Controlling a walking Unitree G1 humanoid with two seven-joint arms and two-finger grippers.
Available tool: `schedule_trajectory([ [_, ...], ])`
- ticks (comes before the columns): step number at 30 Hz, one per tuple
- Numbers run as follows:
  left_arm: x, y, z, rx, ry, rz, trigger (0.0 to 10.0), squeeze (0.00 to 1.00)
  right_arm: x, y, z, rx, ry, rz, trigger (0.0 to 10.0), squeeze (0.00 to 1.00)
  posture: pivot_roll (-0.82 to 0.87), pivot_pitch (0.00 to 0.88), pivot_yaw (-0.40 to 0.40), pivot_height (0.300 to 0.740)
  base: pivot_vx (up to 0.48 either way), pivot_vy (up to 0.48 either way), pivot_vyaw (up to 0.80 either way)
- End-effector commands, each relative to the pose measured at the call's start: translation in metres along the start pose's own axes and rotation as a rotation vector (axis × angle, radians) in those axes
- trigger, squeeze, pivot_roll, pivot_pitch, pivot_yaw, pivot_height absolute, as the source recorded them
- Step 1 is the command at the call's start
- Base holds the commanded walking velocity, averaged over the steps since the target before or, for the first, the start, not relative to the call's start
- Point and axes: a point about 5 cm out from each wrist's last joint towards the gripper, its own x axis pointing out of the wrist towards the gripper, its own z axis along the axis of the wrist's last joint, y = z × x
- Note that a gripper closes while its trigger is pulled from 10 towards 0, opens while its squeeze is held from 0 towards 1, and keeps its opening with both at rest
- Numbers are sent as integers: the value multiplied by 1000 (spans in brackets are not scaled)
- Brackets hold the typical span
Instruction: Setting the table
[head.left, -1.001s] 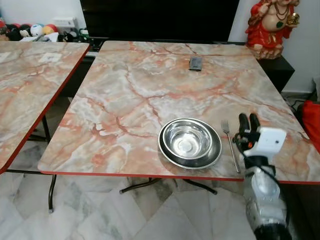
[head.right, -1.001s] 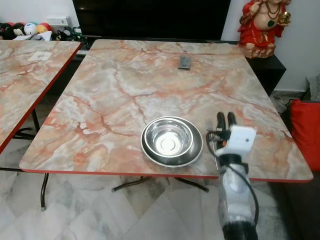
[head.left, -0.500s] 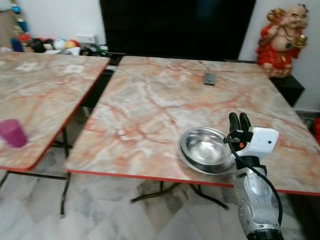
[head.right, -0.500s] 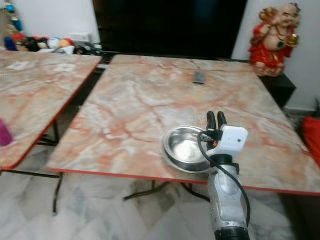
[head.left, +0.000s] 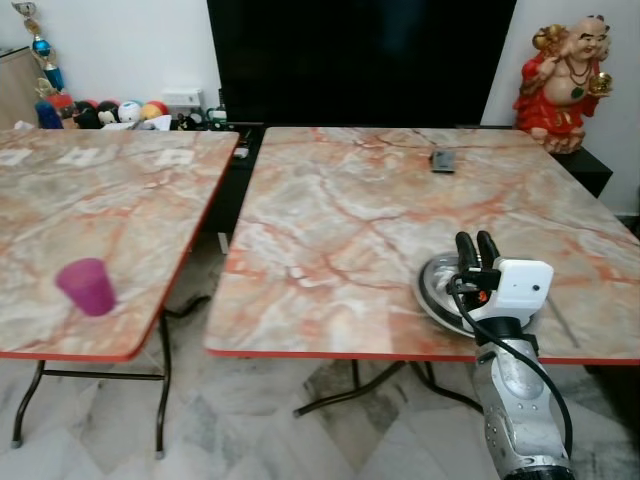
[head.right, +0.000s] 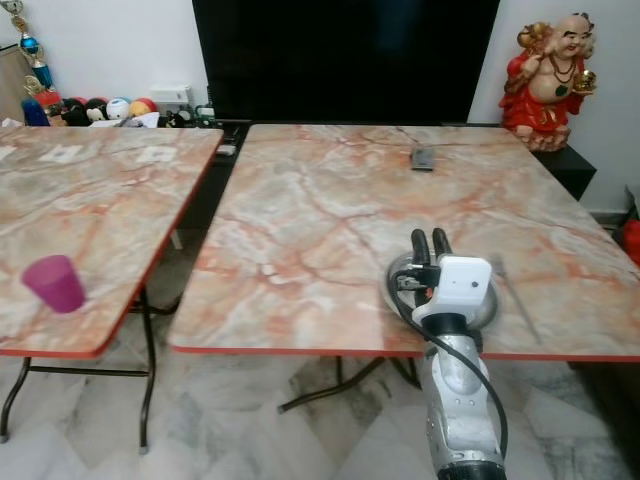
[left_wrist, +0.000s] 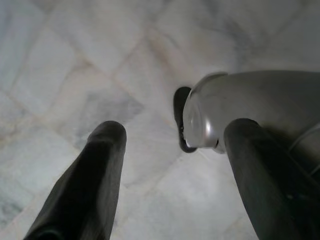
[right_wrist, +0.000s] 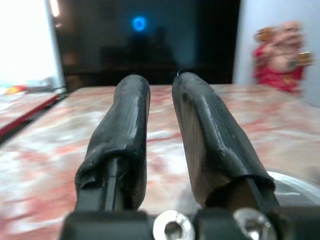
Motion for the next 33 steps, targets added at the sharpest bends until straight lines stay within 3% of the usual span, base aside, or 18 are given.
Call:
schedule_trajectory([
  [1,-2,3,-7,6,26,6,10000,0,5,13,5,17,-17,39,10000,0,25,0,-28,740,0,480,0],
  [19,-2,4,-5,-4,17,14,10000,0,9,21,5,32,-13,31,10000,0,30,1,-18,740,0,480,0],
  [33,-1,4,-2,-24,5,32,10000,0,16,33,9,47,-20,40,10000,0,51,63,-32,740,0,480,0],
])
